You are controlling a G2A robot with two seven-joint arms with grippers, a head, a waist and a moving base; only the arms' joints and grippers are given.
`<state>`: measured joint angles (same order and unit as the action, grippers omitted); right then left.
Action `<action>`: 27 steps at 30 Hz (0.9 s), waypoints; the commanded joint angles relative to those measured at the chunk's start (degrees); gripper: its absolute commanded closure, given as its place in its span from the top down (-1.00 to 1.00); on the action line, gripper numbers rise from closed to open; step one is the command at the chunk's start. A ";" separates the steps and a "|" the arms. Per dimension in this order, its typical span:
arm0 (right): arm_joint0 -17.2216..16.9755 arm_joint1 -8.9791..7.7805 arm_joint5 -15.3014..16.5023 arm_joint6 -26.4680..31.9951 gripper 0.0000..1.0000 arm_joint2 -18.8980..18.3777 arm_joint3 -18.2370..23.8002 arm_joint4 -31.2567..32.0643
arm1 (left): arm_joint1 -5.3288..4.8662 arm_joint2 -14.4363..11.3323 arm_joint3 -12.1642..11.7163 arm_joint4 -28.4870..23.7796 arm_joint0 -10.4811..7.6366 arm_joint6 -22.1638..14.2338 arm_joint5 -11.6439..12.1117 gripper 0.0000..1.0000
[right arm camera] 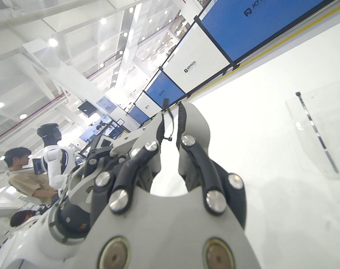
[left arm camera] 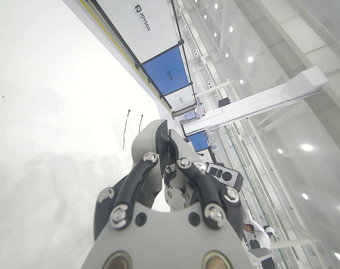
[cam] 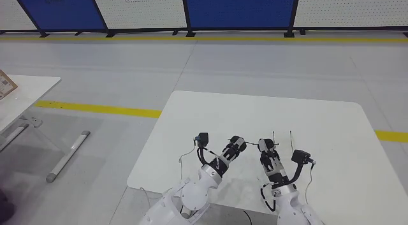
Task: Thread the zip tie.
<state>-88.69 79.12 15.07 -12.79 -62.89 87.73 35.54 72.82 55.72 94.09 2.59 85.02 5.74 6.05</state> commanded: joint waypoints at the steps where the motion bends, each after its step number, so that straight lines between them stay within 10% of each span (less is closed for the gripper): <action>1: -0.04 0.02 -0.09 0.01 -0.70 -0.03 0.00 0.03 | 0.00 0.00 0.00 0.00 0.00 0.00 0.00 -1.00; 21: -0.69 0.04 -0.44 -0.29 -0.64 -0.09 -0.42 2.51 | 0.00 0.00 0.00 0.00 0.00 0.00 0.00 -1.00; 27: -0.64 0.08 -0.40 -0.45 -1.00 -0.08 -0.41 2.98 | 0.00 0.00 0.00 0.00 0.00 0.00 0.00 -1.00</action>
<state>-89.34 79.20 14.71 -13.25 -62.96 87.33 38.39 72.82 55.72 94.09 2.59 85.02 5.74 6.05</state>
